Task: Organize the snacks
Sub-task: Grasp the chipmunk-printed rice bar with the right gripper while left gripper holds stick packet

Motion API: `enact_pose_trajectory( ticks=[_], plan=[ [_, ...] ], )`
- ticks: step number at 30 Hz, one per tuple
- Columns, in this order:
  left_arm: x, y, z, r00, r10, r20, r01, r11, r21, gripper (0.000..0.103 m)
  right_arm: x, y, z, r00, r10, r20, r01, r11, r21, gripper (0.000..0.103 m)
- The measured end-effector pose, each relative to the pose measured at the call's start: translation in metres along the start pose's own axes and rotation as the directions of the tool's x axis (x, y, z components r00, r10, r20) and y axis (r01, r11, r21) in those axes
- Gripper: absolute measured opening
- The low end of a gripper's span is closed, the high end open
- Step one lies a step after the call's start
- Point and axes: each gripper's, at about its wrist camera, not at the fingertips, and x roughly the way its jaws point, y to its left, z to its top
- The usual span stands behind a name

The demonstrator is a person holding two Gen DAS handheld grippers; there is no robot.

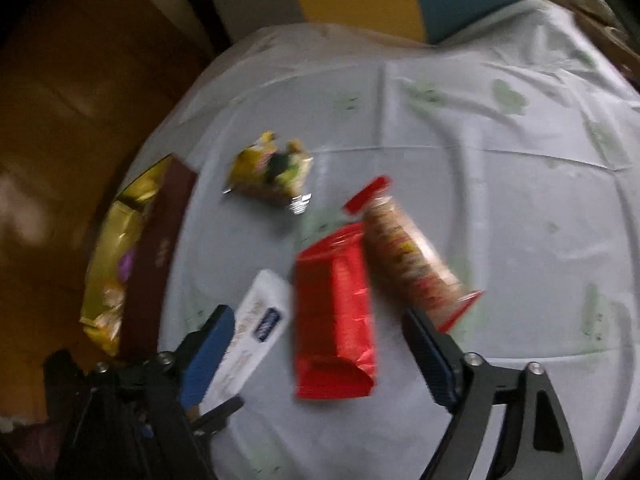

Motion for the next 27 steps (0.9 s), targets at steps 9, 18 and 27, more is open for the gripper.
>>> enact_pose_trajectory(
  ticks=[9, 18, 27],
  plan=[
    [0.0, -0.003, -0.003, 0.999, 0.004, 0.037, -0.004, 1.0, 0.011, 0.035, -0.021, -0.04, 0.008, 0.957, -0.274, 0.097, 0.258, 0.954, 0.152, 0.081],
    [0.002, -0.004, -0.001, 0.999, 0.012, 0.044, -0.013, 1.0, 0.011, 0.037, -0.016, -0.035, 0.01, 0.945, -0.317, 0.084, 0.312, 0.947, 0.077, 0.057],
    [0.002, 0.002, 0.0, 0.999, -0.013, 0.039, 0.014, 1.0, -0.021, 0.035, 0.034, -0.006, 0.017, 0.942, -0.334, 0.039, 0.336, 0.93, -0.146, 0.037]
  ],
)
